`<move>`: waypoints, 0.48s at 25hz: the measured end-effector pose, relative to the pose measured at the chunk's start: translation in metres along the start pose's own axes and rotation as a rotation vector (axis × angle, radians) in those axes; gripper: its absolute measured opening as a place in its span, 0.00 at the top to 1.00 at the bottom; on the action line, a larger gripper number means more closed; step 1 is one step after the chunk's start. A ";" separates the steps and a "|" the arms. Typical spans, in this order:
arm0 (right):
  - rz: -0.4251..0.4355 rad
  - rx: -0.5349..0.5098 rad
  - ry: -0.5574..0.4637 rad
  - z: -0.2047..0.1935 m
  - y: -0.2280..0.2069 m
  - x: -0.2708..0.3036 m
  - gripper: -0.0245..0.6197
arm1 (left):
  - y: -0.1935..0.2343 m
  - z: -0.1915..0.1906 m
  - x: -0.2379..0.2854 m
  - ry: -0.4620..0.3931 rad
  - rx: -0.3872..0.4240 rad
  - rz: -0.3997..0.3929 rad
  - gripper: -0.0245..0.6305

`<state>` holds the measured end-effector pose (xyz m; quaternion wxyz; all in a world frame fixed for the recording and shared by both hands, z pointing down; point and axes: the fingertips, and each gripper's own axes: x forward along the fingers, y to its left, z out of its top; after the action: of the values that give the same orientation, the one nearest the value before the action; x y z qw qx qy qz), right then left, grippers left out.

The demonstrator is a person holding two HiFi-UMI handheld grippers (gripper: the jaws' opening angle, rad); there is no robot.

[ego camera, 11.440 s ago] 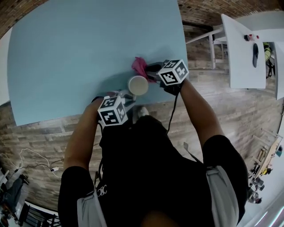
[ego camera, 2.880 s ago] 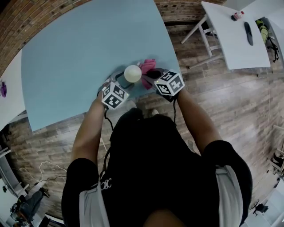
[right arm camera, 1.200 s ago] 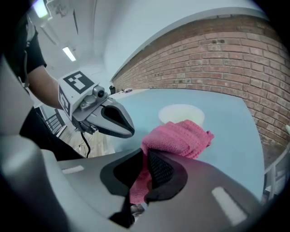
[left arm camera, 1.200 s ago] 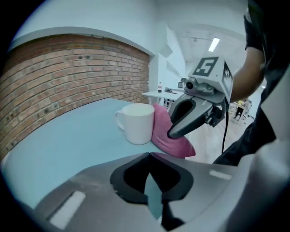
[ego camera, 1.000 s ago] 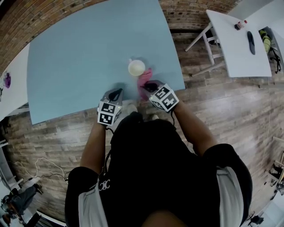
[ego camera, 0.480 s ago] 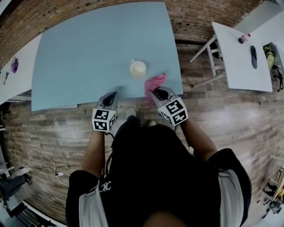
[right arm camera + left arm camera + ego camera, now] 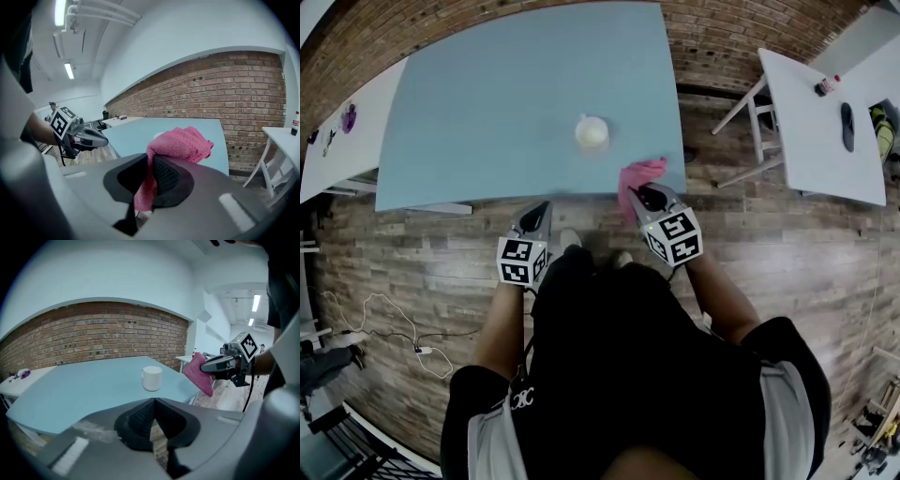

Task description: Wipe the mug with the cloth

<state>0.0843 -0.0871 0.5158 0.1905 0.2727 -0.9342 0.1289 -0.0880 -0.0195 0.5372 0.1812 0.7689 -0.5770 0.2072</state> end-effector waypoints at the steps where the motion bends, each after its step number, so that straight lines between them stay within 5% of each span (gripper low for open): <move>1: 0.001 0.005 -0.005 -0.001 0.002 0.000 0.90 | 0.002 -0.001 -0.002 0.006 0.009 0.001 0.95; 12: -0.129 -0.014 0.007 -0.004 0.029 0.027 0.90 | 0.065 0.002 0.004 -0.001 0.053 -0.036 0.95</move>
<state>0.0486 -0.0746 0.5265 0.2036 0.3304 -0.9149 0.1106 -0.1490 -0.0416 0.5401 0.1642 0.7838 -0.5575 0.2189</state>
